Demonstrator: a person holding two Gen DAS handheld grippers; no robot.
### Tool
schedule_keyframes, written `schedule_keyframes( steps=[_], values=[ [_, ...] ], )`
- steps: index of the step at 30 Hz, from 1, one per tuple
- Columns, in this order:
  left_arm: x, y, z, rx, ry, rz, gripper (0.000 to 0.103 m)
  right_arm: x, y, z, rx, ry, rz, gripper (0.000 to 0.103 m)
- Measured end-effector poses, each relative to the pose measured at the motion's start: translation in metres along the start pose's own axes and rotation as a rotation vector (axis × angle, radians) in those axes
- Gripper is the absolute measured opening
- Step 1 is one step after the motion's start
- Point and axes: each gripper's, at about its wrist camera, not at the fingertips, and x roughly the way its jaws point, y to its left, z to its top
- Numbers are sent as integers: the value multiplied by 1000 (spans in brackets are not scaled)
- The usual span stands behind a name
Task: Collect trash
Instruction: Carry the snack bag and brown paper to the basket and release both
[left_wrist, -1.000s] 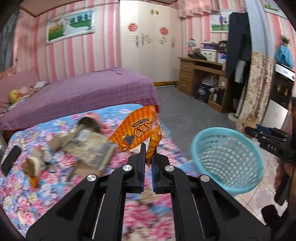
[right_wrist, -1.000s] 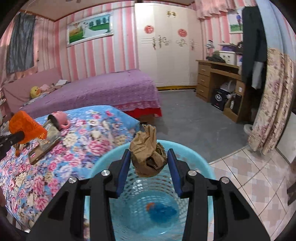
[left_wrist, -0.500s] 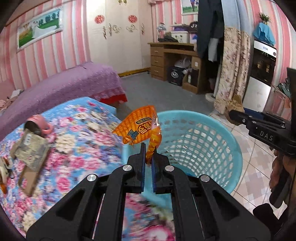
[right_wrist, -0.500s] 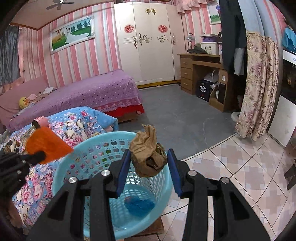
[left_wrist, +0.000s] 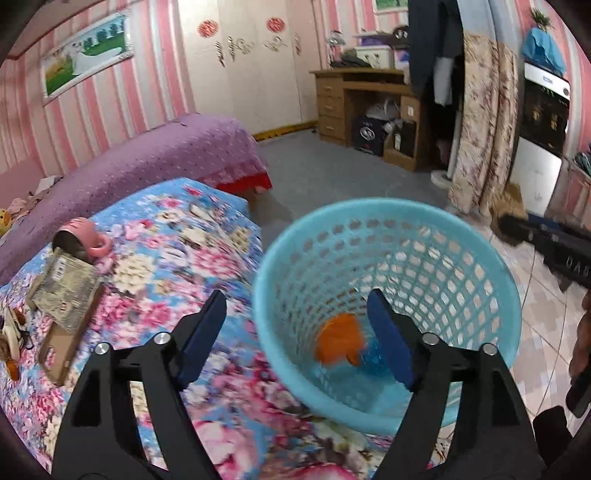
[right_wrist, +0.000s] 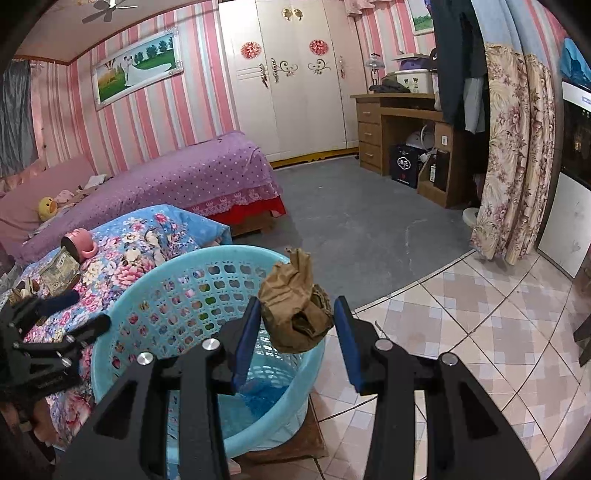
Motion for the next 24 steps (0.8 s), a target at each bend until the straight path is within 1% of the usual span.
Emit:
schedule_keyframes(
  steps=[1, 3, 7, 11, 17, 19, 20, 21, 22, 24],
  values=[
    [-3, 4, 1, -11, -8, 8, 86, 0, 0, 0, -3, -1, 7, 41],
    [-10, 16, 4, -41, -38, 30, 91, 3, 5, 0, -18, 1, 26, 41],
    [-26, 39, 5, -76, -84, 71, 97, 10, 15, 0, -32, 9, 72, 42],
    [-40, 63, 1, -117, -113, 104, 98, 17, 25, 1, -44, 19, 101, 42],
    [-52, 94, -9, -144, -110, 167, 98, 29, 42, 1, -59, 37, 108, 46],
    [-57, 105, -13, -154, -109, 181, 98, 30, 47, 2, -69, 33, 92, 56],
    [-59, 109, -15, -158, -109, 186, 98, 30, 50, 3, -69, 30, 90, 66],
    [-62, 115, -16, -165, -109, 191, 98, 31, 51, 3, -70, 28, 85, 72],
    [-64, 120, -18, -172, -109, 196, 98, 31, 53, 3, -76, 24, 74, 74],
    [-68, 132, -21, -185, -108, 203, 98, 30, 56, 3, -83, 16, 52, 82]
  ],
)
